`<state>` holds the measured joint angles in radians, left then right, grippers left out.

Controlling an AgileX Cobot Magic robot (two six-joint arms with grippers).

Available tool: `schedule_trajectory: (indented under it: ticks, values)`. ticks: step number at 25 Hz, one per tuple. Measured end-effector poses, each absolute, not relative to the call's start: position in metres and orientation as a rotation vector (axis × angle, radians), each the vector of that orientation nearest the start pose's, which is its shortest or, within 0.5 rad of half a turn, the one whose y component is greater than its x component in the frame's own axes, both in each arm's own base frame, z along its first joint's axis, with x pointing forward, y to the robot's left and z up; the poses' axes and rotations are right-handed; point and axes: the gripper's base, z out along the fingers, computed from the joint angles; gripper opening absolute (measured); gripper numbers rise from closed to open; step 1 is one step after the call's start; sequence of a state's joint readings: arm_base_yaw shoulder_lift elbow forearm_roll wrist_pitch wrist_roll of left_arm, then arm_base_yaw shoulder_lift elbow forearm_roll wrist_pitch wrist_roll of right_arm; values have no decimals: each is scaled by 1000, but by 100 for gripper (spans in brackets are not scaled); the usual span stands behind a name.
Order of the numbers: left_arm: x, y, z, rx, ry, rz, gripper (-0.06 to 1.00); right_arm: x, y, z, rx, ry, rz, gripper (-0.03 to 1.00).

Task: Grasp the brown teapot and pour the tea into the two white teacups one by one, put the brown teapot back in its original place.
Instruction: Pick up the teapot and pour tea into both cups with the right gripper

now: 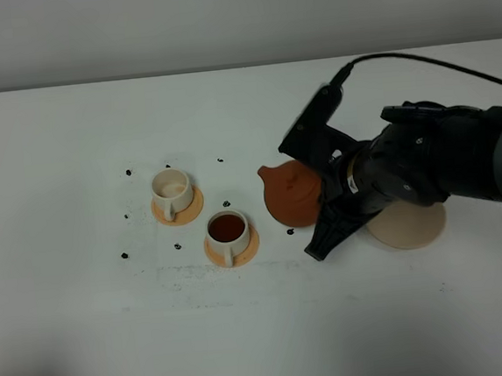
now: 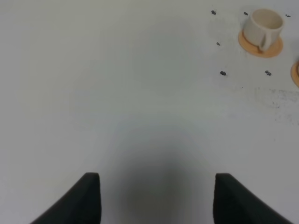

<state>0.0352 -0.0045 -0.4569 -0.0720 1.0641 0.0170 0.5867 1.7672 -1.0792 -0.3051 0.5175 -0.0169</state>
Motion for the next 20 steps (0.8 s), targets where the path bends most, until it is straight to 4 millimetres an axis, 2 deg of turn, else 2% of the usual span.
schedule_trajectory:
  ticks: [4, 13, 20]
  values:
    - [-1, -6, 265, -18, 2085, -56, 50, 320, 192, 197, -1143, 2361, -174, 8]
    - [-1, -6, 265, -17, 2085, -55, 50, 358, 213, 186, -1284, 2255, -294, 8]
    - [-1, -6, 265, -17, 2085, -55, 50, 370, 239, 186, -1383, 2148, -331, 8]
